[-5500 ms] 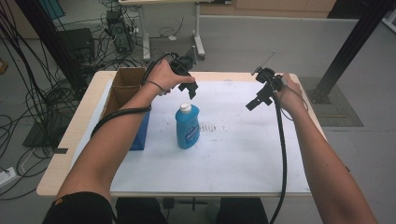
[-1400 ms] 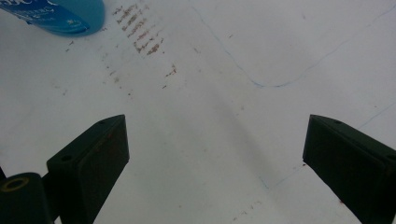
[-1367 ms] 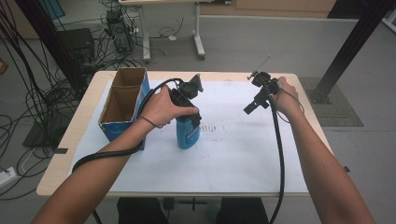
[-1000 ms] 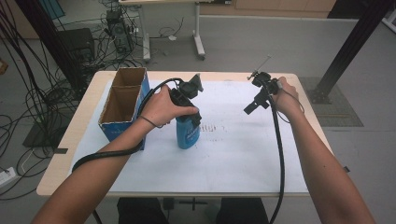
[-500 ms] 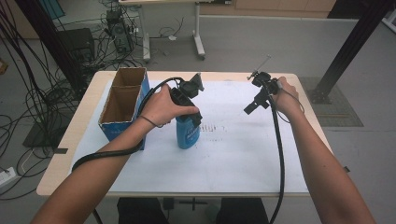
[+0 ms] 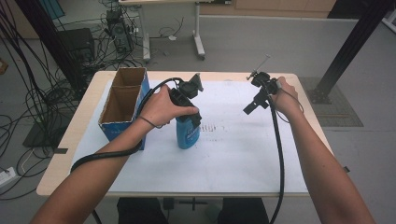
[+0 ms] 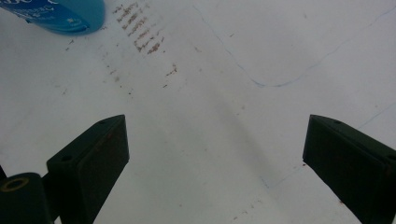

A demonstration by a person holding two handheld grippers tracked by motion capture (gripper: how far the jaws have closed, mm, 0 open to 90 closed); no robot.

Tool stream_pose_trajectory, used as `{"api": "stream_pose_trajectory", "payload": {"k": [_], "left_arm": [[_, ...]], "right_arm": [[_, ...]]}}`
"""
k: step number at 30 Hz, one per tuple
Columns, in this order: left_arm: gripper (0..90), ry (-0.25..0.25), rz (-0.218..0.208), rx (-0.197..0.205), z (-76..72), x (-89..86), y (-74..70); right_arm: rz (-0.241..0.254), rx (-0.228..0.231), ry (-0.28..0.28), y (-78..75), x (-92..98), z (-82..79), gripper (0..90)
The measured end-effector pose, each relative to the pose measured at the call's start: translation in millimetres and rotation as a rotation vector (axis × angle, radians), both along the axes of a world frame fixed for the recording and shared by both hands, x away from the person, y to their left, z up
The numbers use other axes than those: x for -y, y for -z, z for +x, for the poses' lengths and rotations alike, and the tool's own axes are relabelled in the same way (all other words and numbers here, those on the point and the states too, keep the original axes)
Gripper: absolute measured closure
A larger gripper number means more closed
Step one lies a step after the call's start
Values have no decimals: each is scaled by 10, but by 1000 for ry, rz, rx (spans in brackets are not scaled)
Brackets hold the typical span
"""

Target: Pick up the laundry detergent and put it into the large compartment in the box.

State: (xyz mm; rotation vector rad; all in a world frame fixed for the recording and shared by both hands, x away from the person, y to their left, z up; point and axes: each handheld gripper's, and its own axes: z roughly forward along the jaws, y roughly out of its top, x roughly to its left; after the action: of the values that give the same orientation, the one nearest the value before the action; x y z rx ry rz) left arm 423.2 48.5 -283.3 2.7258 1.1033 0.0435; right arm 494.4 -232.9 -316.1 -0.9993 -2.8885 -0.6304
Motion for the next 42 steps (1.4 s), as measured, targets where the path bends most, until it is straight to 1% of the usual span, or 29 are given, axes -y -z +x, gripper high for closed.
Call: {"api": "stream_pose_trajectory", "payload": {"k": [13, 17, 20, 25, 42], "left_arm": [[69, 1, -2, 1, -10, 19, -11], [69, 7, 3, 1, -16, 27, -16], [68, 7, 3, 1, -14, 30, -16], [69, 5, 0, 3, -8, 28, -32], [67, 5, 0, 3, -13, 26, -41]], "right_arm": [[-5, 0, 1, -16, 8, -8, 68], [0, -2, 3, -15, 11, -12, 68], [-6, 3, -2, -21, 13, -9, 69], [5, 1, 3, -15, 16, -14, 68], [5, -4, 3, -14, 13, -12, 68]]}}
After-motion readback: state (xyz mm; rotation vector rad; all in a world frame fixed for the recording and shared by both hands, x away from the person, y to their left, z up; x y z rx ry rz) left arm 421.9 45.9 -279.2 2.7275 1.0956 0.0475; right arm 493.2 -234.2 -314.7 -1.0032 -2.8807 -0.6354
